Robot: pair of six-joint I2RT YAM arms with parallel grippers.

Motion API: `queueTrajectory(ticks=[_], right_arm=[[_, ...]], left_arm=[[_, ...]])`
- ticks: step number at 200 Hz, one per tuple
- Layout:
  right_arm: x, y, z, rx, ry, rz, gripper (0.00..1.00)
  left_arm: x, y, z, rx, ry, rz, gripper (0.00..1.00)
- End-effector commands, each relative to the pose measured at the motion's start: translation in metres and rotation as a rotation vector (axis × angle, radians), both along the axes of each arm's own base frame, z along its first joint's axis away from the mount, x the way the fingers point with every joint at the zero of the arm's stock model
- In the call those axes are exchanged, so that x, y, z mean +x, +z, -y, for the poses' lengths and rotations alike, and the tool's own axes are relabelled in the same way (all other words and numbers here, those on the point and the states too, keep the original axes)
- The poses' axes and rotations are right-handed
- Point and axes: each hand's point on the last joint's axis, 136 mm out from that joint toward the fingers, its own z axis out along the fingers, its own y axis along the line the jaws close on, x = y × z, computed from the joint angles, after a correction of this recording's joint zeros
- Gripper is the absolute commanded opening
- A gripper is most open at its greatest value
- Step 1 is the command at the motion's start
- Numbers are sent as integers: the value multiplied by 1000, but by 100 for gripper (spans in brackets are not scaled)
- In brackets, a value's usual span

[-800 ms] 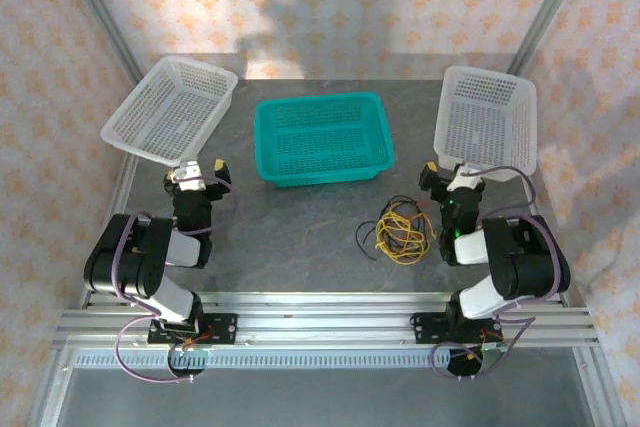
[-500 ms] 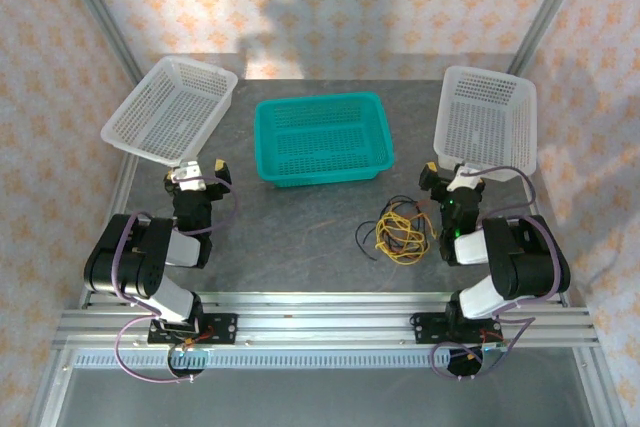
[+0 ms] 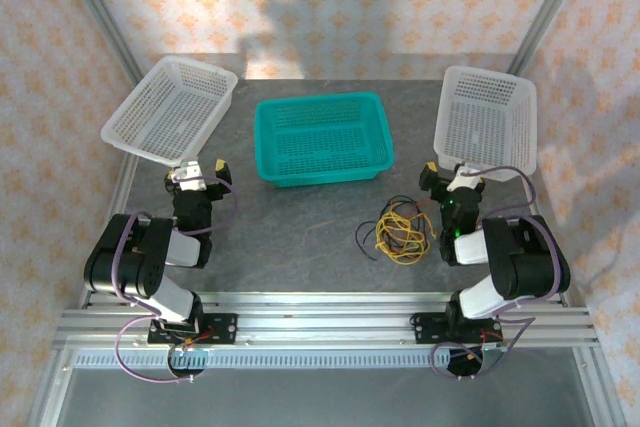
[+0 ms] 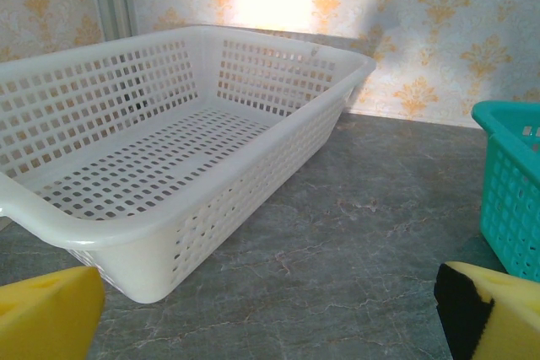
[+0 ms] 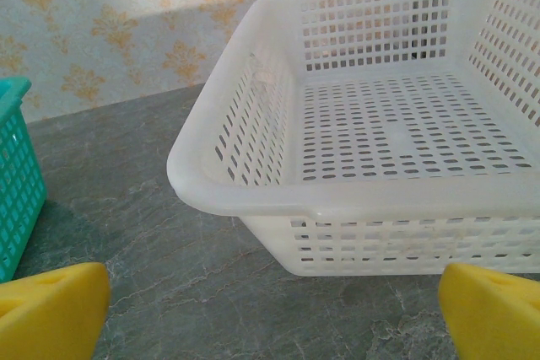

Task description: Untangle the cables

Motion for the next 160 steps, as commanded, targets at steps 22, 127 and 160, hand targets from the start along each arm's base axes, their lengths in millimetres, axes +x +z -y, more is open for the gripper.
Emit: queueTrajectory(ticks=[22,127,160], right_arm=[[4,10,0,-15,0,33,100],[-17,64,-4,117,-1,103,100],[-19,65,15,280,-147,41,100]], left_arm=[[-5,9,1,22,13,28,100],[-54,73,14,-31,74,90,99],[-66,76,-19,-280,317,85,99]])
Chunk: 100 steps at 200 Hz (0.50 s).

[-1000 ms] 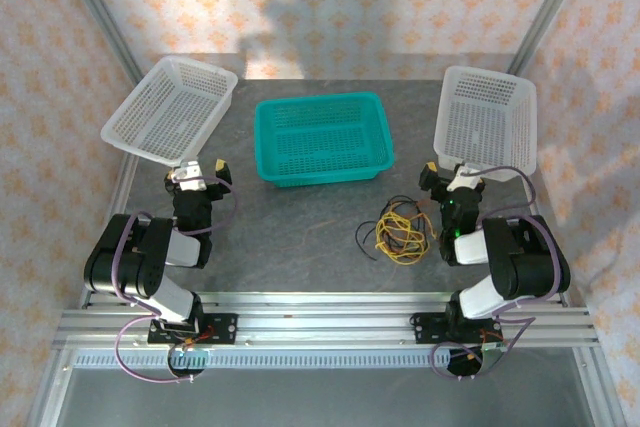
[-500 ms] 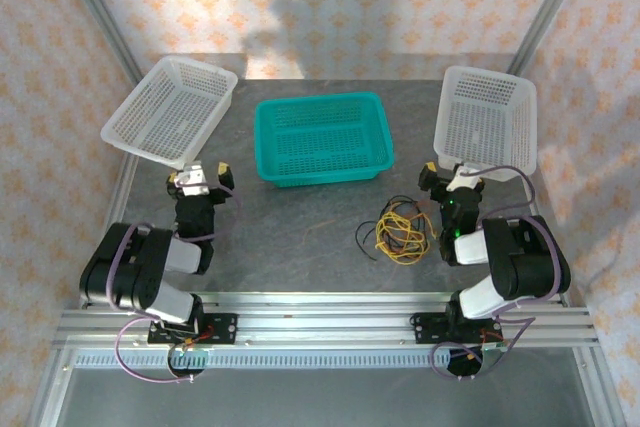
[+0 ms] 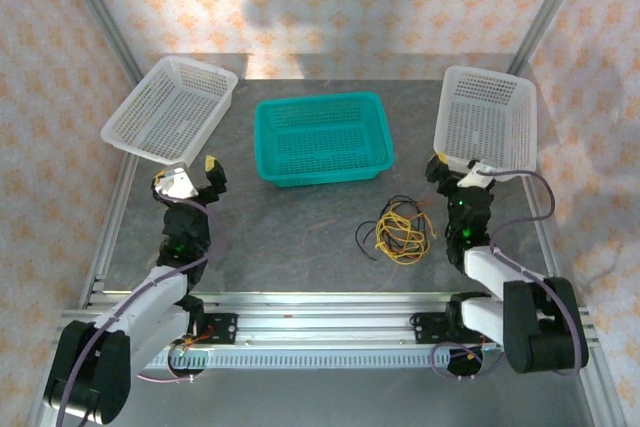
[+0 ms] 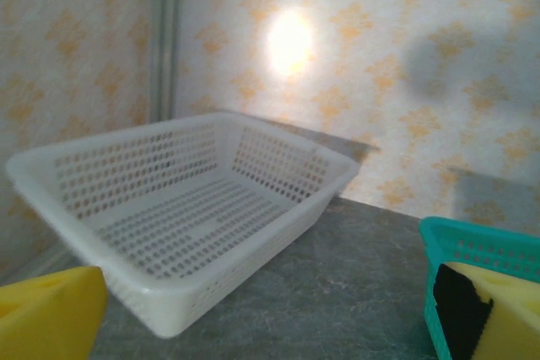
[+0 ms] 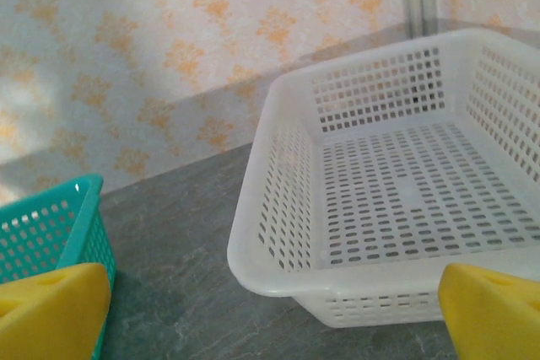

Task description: Untangle the cables

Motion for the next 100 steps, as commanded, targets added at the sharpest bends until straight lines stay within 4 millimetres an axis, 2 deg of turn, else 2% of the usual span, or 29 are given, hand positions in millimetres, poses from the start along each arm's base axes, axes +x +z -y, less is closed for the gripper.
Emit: queueTrajectory(ticks=[1,21,55,72,100], right_arm=[[-1,-3,13,145,-104,-73,100],[-1,-9,16,198,-139,-159,100],[-3,-19,19,291,-209,-289,100],[3,-13,5,307,-123,-303,100],[15,2,-36,362,96,-313,100]], left_arm=[[-9,-10,-25,-202,186,-60,99],[-7,-10,-27,-263,225,-132,100],[15,-10,-11,-280,166,-269,100],[31,-6,-1,-266,123,-326,99],[63,2,8,-195,48,-434,99]])
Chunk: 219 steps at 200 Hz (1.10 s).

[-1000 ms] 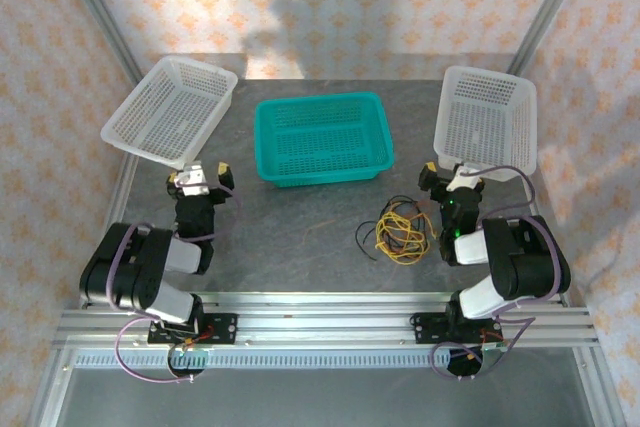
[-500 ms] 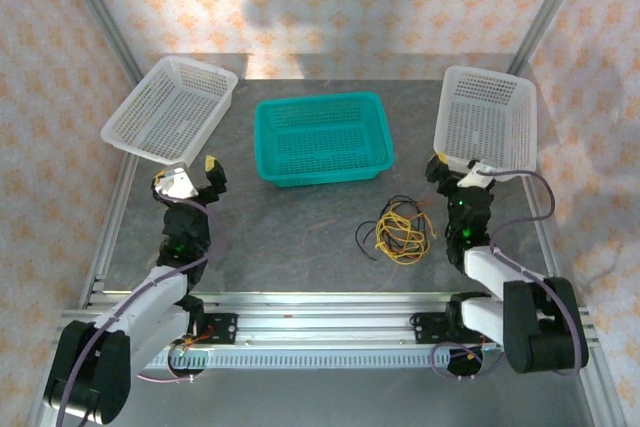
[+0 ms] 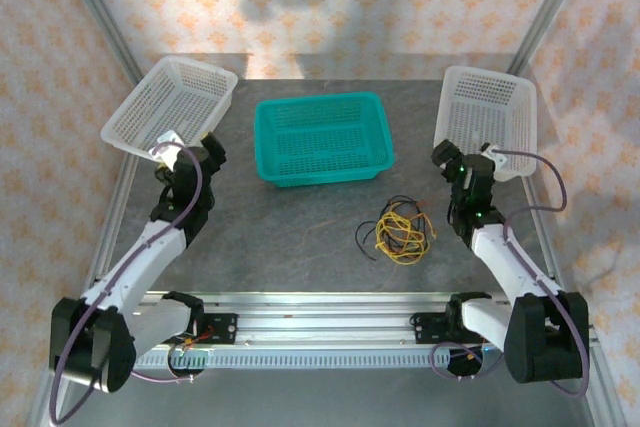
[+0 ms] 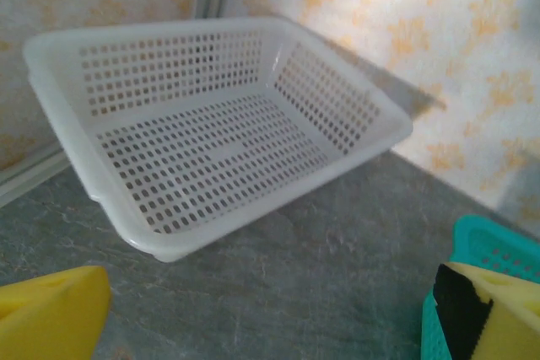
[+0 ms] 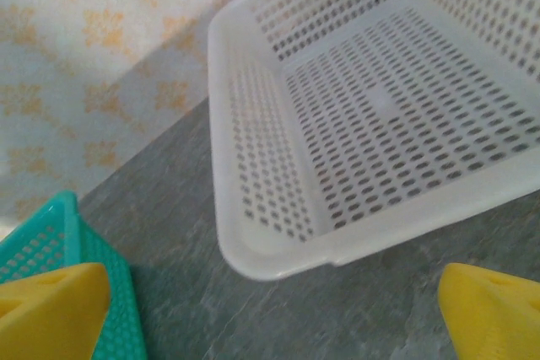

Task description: Untangle the cables

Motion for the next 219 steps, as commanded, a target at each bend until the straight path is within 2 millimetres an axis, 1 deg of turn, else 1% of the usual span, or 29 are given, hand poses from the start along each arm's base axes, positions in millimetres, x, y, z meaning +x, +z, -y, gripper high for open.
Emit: queueTrajectory(ticks=[1,16,33,66,76,80,94,107,118,142,166,186,205,219], right_arm=[[5,4,-37,94,173,-37,100],[10,11,-71,65,346,-32,100],[11,16,-97,-16,421,-41,100],[3,32,-165,-166,656,12,100],[0,41,-181,-236,703,46,100],[1,35,-188,-264,724,28,100],[1,35,-208,-342,796,28,100],[-2,30,-230,-415,899,17,100],[-3,26,-246,-487,961,13,100],[1,18,-270,-593,1067,10,100],[13,7,-286,-666,1145,-23,100],[25,-12,-295,-730,1208,-88,100],[25,-33,-304,-763,1306,-174,100],[25,-40,-310,-767,1351,-203,100]], left_arm=[[18,-4,10,29,-98,-142,99],[36,-6,8,48,-125,-228,99],[51,-9,1,74,-119,-286,100],[76,-13,-12,36,-139,-327,100],[83,-15,-14,25,-149,-333,100],[86,-16,-16,20,-154,-337,100],[96,-23,-21,-3,-160,-366,100],[106,-32,-25,-23,-173,-404,100],[114,-34,-27,-32,-182,-423,100],[129,-33,-33,-39,-193,-428,100],[142,-37,-41,-58,-199,-445,100],[150,-44,-43,-84,-222,-465,100],[155,-52,-43,-111,-252,-485,100],[156,-55,-44,-115,-264,-496,100]])
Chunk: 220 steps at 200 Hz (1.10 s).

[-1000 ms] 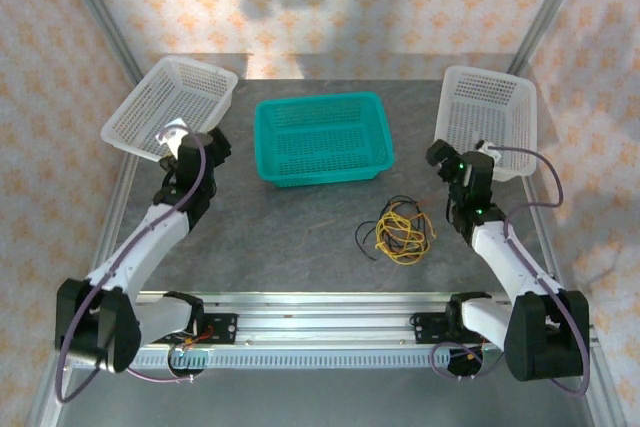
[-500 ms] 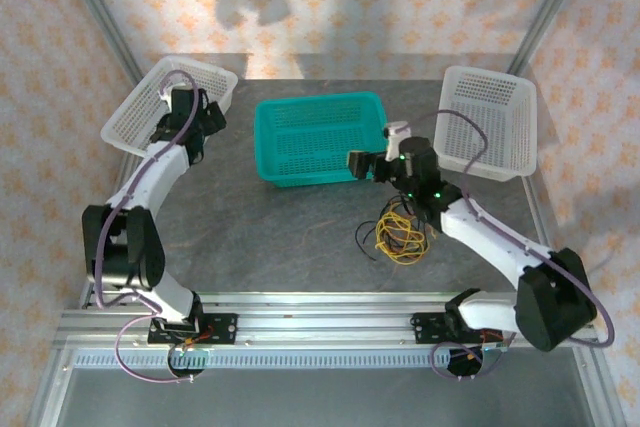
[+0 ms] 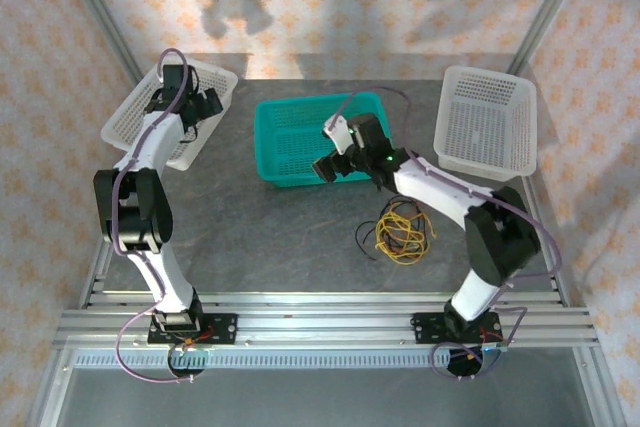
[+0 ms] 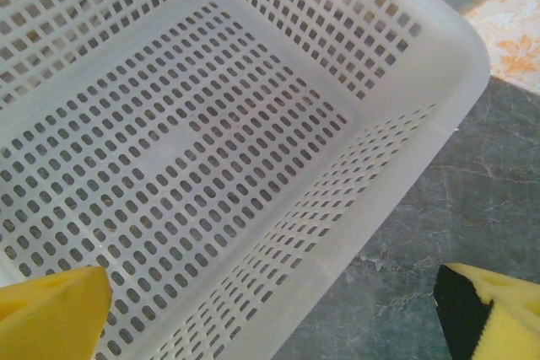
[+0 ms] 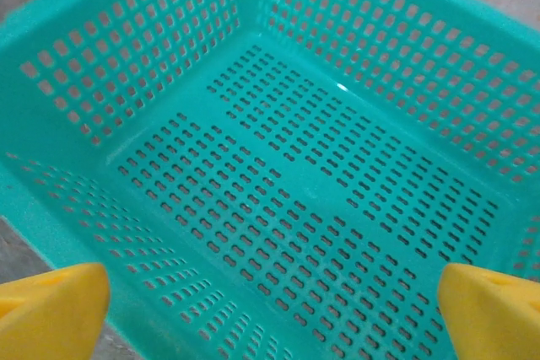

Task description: Untangle the cables

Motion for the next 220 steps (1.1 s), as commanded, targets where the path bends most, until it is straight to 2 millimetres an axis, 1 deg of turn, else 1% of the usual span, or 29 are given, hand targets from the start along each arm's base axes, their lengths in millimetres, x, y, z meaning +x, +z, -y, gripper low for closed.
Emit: queueTrajectory(ticks=[1,17,35,36,38,45,60,91,108,139,161,175,191,209,220], right_arm=[[-11,-18,-5,-102,117,-72,100],[-14,-17,-10,-97,149,-68,100],[-16,-14,-13,-93,175,-57,100],[-16,-14,-13,-93,175,-57,100],[-17,-13,-13,-91,180,-56,99],[-20,-13,-15,-91,202,-60,98],[-25,-16,-17,-92,231,-75,94],[-24,-29,-17,-128,248,-109,89],[-25,-30,-17,-135,252,-118,85],[-31,-39,-17,-147,276,-163,78],[-35,-44,-14,-158,283,-171,74],[-35,-46,-14,-166,283,-176,68],[-35,-47,-13,-170,278,-183,59],[-33,-45,-13,-166,267,-178,50],[-31,-44,-12,-166,253,-169,41]], left_arm=[[-2,-8,3,-30,-53,-54,100],[-1,-11,-2,-28,-49,-61,100],[-2,-10,-6,-39,-50,-57,100],[-1,-17,-6,-41,-50,-70,100],[0,-22,-7,-44,-50,-80,100],[-1,-26,-9,-47,-51,-90,100],[-1,-31,-11,-48,-56,-101,100],[1,-39,-21,-45,-40,-124,100],[5,-41,-21,-64,-50,-124,100],[10,-54,-17,-85,-89,-173,100],[13,-61,-15,-93,-108,-183,100],[15,-66,-13,-102,-123,-197,100],[16,-71,-9,-122,-141,-214,100],[15,-74,-1,-157,-174,-217,100],[15,-75,6,-180,-200,-212,100]])
